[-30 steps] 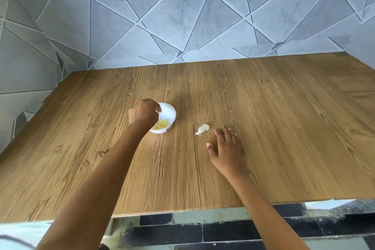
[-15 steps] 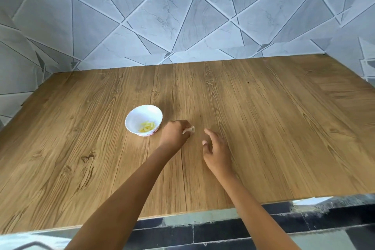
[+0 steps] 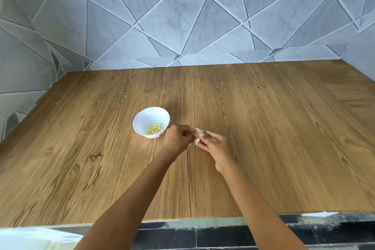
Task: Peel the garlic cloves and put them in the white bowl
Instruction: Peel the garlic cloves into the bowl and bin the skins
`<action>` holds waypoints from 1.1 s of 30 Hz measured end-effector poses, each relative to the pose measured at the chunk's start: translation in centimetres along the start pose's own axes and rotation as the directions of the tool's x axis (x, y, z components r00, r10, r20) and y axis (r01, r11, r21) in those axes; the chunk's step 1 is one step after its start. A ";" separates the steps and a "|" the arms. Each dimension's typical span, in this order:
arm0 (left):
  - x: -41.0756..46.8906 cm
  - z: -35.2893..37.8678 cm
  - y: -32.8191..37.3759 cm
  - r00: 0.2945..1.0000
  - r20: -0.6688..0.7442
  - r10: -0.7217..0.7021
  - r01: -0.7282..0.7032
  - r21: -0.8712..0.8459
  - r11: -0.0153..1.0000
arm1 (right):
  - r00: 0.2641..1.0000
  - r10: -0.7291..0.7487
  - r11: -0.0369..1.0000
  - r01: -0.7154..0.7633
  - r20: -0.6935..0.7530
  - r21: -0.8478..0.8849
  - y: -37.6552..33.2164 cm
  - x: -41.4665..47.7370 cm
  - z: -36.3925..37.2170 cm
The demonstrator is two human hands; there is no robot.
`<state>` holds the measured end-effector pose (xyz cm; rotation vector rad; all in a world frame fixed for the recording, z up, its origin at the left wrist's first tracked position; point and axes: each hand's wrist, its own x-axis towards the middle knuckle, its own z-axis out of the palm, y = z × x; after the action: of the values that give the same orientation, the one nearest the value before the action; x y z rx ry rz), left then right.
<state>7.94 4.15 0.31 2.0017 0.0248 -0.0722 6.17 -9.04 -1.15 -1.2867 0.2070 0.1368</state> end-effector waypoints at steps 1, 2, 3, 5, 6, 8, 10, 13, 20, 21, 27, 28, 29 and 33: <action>0.1 0.0 -0.1 1.000 -0.009 0.000 0.000 0.033 0.999 | 1.000 0.002 1.000 -0.002 0.000 -0.004 0.0 0.1 0.0; 0.3 0.0 -0.1 1.000 -0.020 0.002 -0.001 0.066 0.998 | 1.000 0.005 1.000 -0.005 -0.003 -0.005 0.0 0.2 0.0; 0.3 0.1 -0.1 1.000 -0.030 0.006 -0.003 0.101 0.995 | 1.000 0.009 1.000 -0.009 -0.009 -0.005 -0.1 0.2 0.1; 0.2 0.3 0.1 0.999 -0.044 0.020 -0.012 0.174 0.985 | 0.999 0.017 1.000 -0.017 -0.031 -0.006 0.0 0.3 0.3; 0.1 0.5 0.2 0.998 -0.050 0.032 -0.021 0.213 0.977 | 0.999 0.019 1.000 -0.020 -0.040 -0.011 0.2 0.5 0.3; 0.0 0.7 0.4 0.996 -0.066 0.067 -0.045 0.287 0.957 | 0.997 0.027 0.999 -0.028 -0.067 -0.025 0.3 0.7 0.3; -0.2 0.4 0.7 0.991 -0.102 0.088 -0.051 0.322 0.945 | 0.996 0.032 0.999 -0.036 -0.078 -0.038 0.5 0.8 0.6; 0.0 0.2 0.7 0.991 -0.095 0.098 -0.065 0.308 0.949 | 0.996 0.040 0.997 -0.045 -0.082 -0.056 0.6 1.0 0.5; -0.1 -1.2 0.7 0.994 0.004 -0.110 0.110 -0.067 0.992 | 0.996 -0.006 0.973 -0.015 -0.087 -0.232 0.0 1.6 -0.5; -0.2 -1.3 0.6 0.992 0.022 -0.126 0.127 -0.093 0.988 | 0.995 -0.073 0.937 0.043 -0.073 -0.346 0.0 1.7 -0.5; -0.5 -1.4 0.3 0.976 0.046 -0.214 0.219 -0.221 0.950 | 0.942 -0.333 0.573 0.240 0.045 -0.784 0.3 1.9 -0.7; -0.5 -1.4 0.3 0.973 0.052 -0.223 0.229 -0.242 0.943 | 0.921 -0.388 0.533 0.259 0.039 -0.806 0.4 1.8 -0.7; -0.5 -1.4 0.2 0.972 0.059 -0.229 0.237 -0.267 0.934 | 0.884 -0.466 0.509 0.301 0.036 -0.807 0.4 1.4 -0.7; -0.9 -1.2 0.4 0.972 0.071 -0.224 0.235 -0.315 0.920 | 0.927 -0.374 0.772 0.313 0.002 -0.554 0.4 0.2 -0.4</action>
<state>7.07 5.06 1.24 1.6623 0.2374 -0.2380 6.30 -9.30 -1.66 -1.8888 0.0140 -0.2107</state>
